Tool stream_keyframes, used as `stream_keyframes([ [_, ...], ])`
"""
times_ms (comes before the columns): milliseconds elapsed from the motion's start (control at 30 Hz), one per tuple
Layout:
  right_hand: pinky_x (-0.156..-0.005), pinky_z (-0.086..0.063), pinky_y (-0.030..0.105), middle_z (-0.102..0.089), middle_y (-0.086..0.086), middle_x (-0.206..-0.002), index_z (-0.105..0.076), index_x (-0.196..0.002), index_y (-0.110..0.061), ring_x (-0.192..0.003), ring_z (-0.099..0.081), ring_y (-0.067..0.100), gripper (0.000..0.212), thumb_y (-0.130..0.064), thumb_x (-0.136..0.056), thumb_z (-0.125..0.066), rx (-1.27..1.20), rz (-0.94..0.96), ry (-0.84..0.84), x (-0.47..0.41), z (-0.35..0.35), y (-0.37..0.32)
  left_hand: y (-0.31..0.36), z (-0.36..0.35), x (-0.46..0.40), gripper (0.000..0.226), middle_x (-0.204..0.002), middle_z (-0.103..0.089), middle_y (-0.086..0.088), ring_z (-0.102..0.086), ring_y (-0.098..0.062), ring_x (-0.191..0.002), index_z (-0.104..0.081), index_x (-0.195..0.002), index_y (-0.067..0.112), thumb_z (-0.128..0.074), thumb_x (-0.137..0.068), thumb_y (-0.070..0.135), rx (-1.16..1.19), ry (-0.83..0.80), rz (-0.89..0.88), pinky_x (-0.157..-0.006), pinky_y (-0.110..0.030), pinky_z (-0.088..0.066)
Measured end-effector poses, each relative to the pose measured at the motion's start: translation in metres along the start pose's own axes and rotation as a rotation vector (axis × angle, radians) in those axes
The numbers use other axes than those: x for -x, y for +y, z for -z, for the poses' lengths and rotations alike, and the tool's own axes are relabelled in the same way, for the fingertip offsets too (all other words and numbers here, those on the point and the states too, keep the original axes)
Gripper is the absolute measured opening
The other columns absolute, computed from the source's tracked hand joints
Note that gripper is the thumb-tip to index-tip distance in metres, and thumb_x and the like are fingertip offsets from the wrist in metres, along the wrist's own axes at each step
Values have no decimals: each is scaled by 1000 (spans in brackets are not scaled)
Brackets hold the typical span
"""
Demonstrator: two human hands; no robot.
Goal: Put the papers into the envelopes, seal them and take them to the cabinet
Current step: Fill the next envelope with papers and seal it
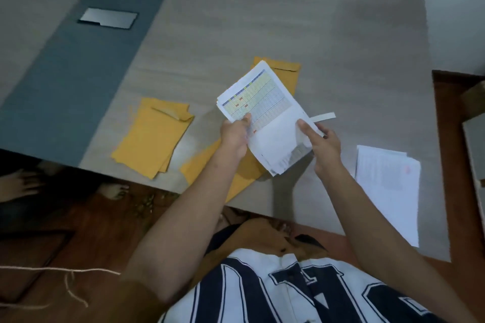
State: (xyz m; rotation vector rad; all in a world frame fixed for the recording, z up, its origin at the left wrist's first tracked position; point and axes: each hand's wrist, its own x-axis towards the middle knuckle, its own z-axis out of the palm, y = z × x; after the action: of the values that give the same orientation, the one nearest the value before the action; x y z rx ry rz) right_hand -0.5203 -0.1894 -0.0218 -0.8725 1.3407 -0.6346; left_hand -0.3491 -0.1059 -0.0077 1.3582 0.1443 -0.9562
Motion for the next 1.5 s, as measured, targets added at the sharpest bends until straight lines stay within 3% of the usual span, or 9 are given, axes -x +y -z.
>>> stream_keyframes([
  [267, -95, -51, 52, -65, 14, -127, -60, -129, -7, -116, -63, 30, 47, -17, -84, -73, -380, -264, -505, 41, -66, 0, 24, 62, -9, 24, -117, -66, -8, -65, -25, -105, -59, -116, 13, -56, -96, -1, 126, 49, 0, -95, -46, -53],
  [400, -92, -53, 51, -70, 10, -119, -65, -119, -14, -110, -67, 29, 35, -14, -85, -74, -468, -387, -497, 51, -80, 8, 27, 78, -14, 22, -115, -68, -7, -67, -22, -100, -61, -111, 16, -56, -96, -1, 167, 60, 5, -93, -44, -55],
  [533, -79, -58, 43, -71, 10, -117, -66, -116, -12, -107, -69, 27, 37, -4, -81, -76, -352, -321, -501, 56, -87, 12, 28, 88, -17, 27, -117, -69, -6, -66, -24, -106, -63, -111, 19, -62, -93, -1, 134, 11, 28, -93, -45, -56],
  [633, -88, -56, 48, -68, 14, -121, -61, -126, -4, -111, -66, 31, 47, 2, -81, -74, -280, -227, -446, 52, -84, 10, 34, 104, -20, 44, -119, -70, -8, -67, -26, -107, -63, -124, 9, -72, -82, -5, 118, -49, 43, -90, -43, -57],
  [833, -98, -49, 53, -66, 17, -124, -58, -127, -1, -114, -63, 36, 47, 6, -82, -69, -57, -60, -419, 44, -65, -1, 61, 148, -35, 47, -112, -74, -8, -70, -30, -103, -67, -118, 12, -82, -74, 6, -271, -220, -8, -74, -38, -60],
  [1000, -100, -48, 51, -66, 17, -123, -59, -125, 0, -113, -63, 34, 44, 8, -83, -67, 58, 23, -432, 42, -58, -3, 80, 147, -47, 46, -110, -75, 1, -71, -23, -103, -73, -107, 22, -88, -64, 15, -635, -452, -94, -84, -39, -58],
  [1133, -94, -53, 47, -70, 12, -118, -66, -115, -12, -109, -66, 30, 40, 5, -79, -73, 43, 56, -415, 46, -64, -1, 70, 127, -40, 46, -96, -77, 6, -73, -20, -93, -72, -95, 25, -88, -55, 11, -726, -414, -122, -77, -37, -60],
  [1300, -89, -56, 42, -74, 7, -109, -70, -106, -13, -103, -70, 27, 37, -3, -73, -82, 42, 63, -361, 48, -67, 5, 51, 124, -36, 54, -114, -71, -12, -71, -28, -100, -61, -121, 5, -82, -72, -4, -526, -341, -23, -82, -45, -59],
  [1500, -87, -57, 40, -73, 10, -109, -68, -114, -7, -101, -70, 25, 38, -9, -78, -80, 103, 162, -322, 54, -64, 5, 59, 125, -27, 35, -99, -74, -8, -72, -22, -91, -71, -93, 10, -84, -66, -9, -624, -317, -121, -82, -40, -58],
])
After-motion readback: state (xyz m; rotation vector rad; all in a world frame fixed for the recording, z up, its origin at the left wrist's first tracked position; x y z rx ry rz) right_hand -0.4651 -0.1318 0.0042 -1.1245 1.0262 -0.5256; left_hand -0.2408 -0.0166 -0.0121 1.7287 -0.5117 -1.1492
